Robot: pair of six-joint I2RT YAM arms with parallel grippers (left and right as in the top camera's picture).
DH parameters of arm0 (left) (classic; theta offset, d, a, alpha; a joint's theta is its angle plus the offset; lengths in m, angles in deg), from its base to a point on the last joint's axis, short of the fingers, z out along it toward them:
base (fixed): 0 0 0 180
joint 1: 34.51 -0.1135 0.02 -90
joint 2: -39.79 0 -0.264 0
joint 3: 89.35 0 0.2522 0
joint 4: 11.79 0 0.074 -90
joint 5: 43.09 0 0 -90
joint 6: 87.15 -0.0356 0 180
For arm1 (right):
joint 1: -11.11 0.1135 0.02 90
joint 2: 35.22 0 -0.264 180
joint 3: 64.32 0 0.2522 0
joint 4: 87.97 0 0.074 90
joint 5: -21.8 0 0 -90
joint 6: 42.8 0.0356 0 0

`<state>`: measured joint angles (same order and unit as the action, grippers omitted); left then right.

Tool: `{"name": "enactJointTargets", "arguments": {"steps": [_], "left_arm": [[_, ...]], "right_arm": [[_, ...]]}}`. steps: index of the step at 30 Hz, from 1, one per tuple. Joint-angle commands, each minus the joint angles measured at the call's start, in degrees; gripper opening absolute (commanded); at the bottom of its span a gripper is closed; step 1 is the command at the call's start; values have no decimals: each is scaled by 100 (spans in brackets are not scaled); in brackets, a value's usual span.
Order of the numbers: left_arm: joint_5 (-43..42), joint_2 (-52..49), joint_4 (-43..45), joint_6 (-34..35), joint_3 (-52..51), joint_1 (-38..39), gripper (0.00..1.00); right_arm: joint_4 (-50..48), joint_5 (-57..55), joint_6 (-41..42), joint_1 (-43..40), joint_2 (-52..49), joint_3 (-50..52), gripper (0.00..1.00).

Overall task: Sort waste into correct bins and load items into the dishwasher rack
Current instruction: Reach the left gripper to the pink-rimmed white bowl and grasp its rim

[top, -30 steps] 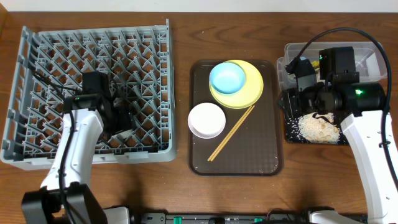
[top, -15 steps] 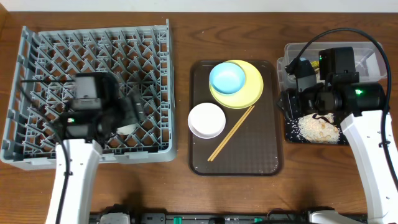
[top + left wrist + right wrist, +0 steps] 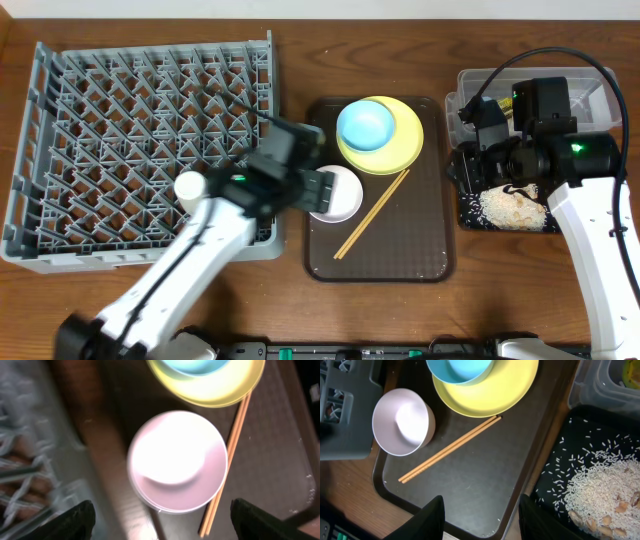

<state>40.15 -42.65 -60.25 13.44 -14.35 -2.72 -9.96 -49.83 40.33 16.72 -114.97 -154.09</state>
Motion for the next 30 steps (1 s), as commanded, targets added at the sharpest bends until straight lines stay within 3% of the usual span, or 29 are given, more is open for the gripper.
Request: {"name": "enactJointTargets", "arguments": {"steps": [1,12,19,23,30], "left_arm": [[516,-459,273,87,98,540,88],[1220,-1167,723,87,98,1565,87],[1220,-1563,793,90,96,1582,73],[1220,-1808,809,85,94,1580,71],[1482,-1941,859,85,94,1580,45]], "right_arm": [[31,2,63,37,13,-2,45],[70,-2,61,37,13,-2,46],[72,-17,61,37,13,-2,47],[72,-66,61,37,13,-2,46],[74,-166,63,37,13,-2,46]]}}
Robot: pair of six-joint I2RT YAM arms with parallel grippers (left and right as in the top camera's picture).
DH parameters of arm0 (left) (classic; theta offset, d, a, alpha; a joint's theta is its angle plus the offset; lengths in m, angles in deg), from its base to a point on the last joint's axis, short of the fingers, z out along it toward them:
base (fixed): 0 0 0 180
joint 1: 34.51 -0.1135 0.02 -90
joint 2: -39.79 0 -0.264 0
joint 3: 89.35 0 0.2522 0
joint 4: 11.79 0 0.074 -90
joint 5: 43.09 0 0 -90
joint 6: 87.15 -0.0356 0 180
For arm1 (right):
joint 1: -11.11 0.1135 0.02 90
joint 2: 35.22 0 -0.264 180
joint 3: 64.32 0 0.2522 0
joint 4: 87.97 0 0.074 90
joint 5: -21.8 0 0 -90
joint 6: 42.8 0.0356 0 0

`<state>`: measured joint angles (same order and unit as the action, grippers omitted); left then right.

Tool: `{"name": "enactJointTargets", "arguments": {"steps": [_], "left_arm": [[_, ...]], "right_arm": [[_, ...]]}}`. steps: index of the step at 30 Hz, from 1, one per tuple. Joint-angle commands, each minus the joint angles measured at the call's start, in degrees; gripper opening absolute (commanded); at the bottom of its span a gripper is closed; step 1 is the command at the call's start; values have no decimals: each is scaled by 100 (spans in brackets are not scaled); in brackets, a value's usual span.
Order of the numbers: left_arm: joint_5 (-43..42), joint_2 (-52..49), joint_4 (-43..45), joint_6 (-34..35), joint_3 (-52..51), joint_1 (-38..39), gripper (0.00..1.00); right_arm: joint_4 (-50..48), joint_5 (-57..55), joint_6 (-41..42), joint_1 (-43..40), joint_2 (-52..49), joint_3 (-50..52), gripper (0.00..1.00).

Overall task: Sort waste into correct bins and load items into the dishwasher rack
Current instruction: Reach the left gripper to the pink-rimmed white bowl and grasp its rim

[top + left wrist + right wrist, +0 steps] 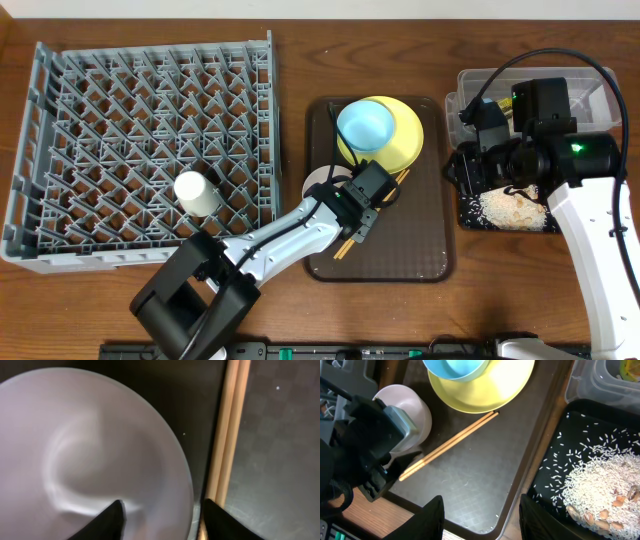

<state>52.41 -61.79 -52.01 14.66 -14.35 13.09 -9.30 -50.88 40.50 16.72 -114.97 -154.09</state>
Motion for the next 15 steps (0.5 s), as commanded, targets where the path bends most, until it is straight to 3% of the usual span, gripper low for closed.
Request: {"name": "enactJointTargets", "arguments": {"steps": [1,9,12,15], "left_arm": [[299,-26,44,-37,94,0,42],[575,-22,46,-42,94,-4,24],[570,24,39,-39,96,-4,8],[573,262,-37,-42,166,-7,6]], "right_arm": [[9,-61,46,37,13,-2,46],[28,-68,44,37,13,-2,46],[44,-94,42,37,13,-2,46],[98,-144,42,37,13,-2,46]]}}
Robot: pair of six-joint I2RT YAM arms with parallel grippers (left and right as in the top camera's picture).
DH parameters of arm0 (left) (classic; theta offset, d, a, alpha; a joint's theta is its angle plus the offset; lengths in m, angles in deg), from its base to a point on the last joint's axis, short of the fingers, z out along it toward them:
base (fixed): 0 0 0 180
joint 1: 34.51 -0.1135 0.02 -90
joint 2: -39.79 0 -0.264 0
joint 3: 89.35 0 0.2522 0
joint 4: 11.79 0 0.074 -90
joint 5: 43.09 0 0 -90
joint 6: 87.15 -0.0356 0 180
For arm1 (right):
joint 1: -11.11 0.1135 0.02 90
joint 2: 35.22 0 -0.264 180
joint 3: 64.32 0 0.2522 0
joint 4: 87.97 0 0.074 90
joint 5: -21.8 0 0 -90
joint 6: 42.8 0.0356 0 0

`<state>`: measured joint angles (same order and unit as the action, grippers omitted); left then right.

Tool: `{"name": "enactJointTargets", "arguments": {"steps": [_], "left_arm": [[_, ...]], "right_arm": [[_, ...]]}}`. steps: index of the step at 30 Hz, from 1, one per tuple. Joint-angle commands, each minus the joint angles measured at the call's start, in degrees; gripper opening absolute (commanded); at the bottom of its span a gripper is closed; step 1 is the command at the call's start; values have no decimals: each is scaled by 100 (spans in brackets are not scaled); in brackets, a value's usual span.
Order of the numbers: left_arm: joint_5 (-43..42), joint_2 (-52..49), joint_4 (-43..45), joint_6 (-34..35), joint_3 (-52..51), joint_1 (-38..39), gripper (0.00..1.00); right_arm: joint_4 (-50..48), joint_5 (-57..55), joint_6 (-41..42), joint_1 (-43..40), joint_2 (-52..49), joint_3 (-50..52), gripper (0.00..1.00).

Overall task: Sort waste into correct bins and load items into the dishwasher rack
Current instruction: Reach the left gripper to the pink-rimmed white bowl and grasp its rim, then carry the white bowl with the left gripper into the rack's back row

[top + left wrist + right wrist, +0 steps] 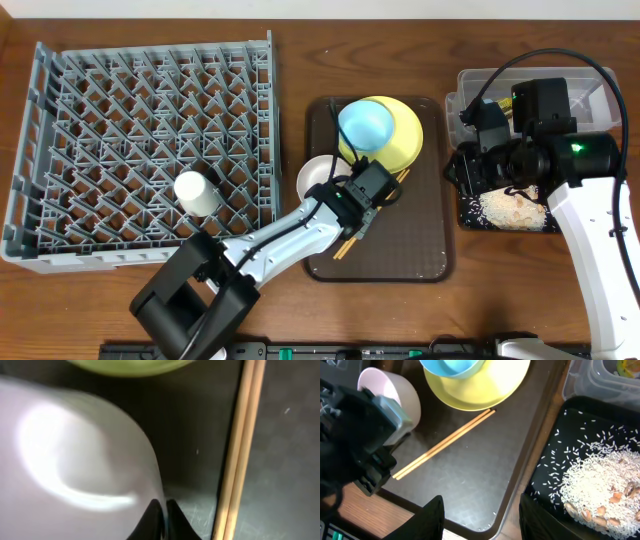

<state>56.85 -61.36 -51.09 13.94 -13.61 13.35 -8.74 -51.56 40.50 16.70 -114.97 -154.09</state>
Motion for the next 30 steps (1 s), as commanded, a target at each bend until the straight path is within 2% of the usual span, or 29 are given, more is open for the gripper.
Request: {"name": "enactJointTargets", "arguments": {"steps": [1,8,12,16,19,24,30], "left_arm": [[127,319,-166,22,129,-39,6],[37,1545,-894,-35,669,-437,6],[-1167,2221,-852,-387,758,-1235,6],[-2221,2575,-785,-420,758,-2479,6],[-3504,2581,-667,-706,758,-3580,6],[-6352,2203,-35,-938,758,-5348,6],[-8677,1353,868,-802,758,-6481,6]], "right_arm": [[55,-109,42,39,13,-2,46],[55,-188,44,39,13,-2,46],[55,-186,44,39,13,-2,46],[55,-188,44,39,13,-2,45],[55,-188,44,39,13,-2,46],[37,-232,44,39,13,-2,46],[33,-229,46,39,13,-2,45]]}}
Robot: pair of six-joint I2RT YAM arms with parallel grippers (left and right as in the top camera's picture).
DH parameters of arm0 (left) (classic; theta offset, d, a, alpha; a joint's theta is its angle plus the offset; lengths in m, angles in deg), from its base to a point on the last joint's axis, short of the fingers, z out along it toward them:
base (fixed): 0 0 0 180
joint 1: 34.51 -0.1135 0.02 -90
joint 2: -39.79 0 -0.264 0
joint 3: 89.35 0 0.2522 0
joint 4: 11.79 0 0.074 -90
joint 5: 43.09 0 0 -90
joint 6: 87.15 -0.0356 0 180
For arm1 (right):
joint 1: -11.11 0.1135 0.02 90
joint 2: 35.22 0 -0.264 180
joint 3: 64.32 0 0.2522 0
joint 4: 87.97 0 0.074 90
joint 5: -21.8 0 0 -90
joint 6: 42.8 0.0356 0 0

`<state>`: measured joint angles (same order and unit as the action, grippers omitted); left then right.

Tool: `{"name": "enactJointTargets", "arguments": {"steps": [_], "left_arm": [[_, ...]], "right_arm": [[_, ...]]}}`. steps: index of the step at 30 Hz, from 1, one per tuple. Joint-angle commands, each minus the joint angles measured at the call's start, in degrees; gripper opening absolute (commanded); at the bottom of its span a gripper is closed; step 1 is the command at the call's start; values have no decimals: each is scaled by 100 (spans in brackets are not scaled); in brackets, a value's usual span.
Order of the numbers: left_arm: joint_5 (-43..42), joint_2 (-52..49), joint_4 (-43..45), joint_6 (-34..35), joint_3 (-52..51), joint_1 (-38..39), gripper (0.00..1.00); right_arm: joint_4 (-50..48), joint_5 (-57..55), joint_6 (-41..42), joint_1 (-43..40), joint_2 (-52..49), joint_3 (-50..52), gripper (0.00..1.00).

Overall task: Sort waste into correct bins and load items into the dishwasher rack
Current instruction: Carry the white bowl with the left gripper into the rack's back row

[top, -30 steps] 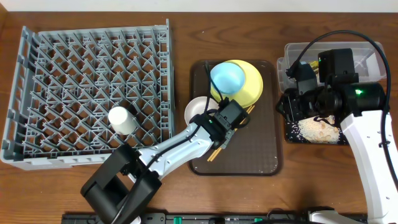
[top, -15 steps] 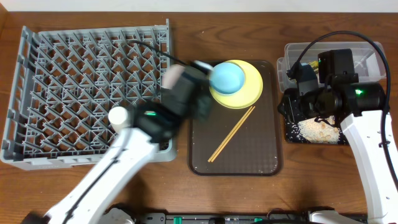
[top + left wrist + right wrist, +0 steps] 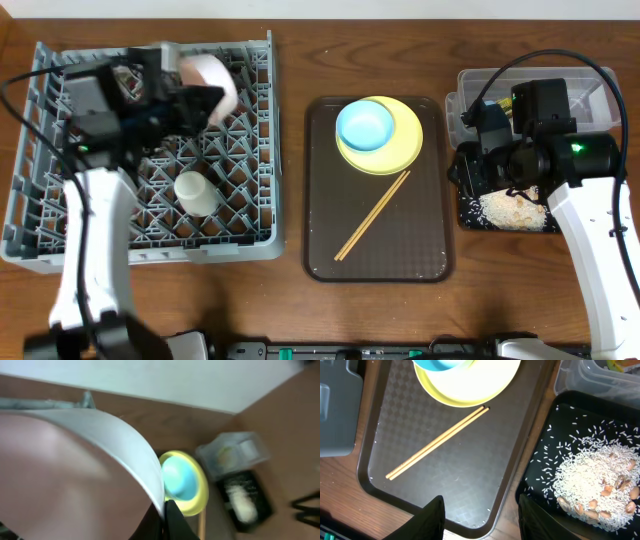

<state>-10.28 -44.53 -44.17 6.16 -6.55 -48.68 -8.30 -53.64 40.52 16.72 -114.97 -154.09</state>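
Note:
My left gripper (image 3: pixel 183 97) is shut on the rim of the pale pink bowl (image 3: pixel 210 78), holding it tilted above the far middle of the grey dishwasher rack (image 3: pixel 60 240). In the left wrist view the bowl (image 3: pixel 65 470) fills the left side, and the gripper (image 3: pixel 164 510) pinches its edge. A blue bowl (image 3: pixel 364 125) sits on a yellow plate (image 3: pixel 405 145) on the dark tray (image 3: pixel 430 260), with a pair of chopsticks (image 3: pixel 372 214) lying beside them. My right gripper (image 3: pixel 485 520) stands open above the tray's right edge, holding nothing.
A white cup (image 3: pixel 197 192) lies in the rack. A black bin (image 3: pixel 470 215) with rice and shells (image 3: pixel 592 480) stands right of the tray. A clear bin (image 3: pixel 590 85) is behind it. My right arm (image 3: pixel 600 250) runs along the right side.
The left gripper, then shut on the pink bowl's rim at the tray's left side, now holds the bowl above the far part of the rack. The right gripper has hardly shifted.
At first my left gripper was open above the pink bowl on the tray. Then its fingers straddled the bowl's rim. Then they were shut on the rim with the bowl tilted. Now the bowl is off the tray and over the rack.

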Motion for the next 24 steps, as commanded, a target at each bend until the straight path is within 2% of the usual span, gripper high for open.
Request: {"name": "enactJointTargets", "arguments": {"steps": [1,4,11,24], "left_arm": [[-2210,-503,317,48,52,-391,6],[-2511,-946,535,105,52,-640,6],[-2509,-1674,719,103,52,-1019,6],[-2208,-1934,721,87,46,-1346,6]], "right_arm": [[-13,-22,42,37,13,-2,45],[-11,-22,42,37,13,-2,45],[-31,-24,42,37,13,-2,45],[-31,-20,44,37,13,-2,44]]}}
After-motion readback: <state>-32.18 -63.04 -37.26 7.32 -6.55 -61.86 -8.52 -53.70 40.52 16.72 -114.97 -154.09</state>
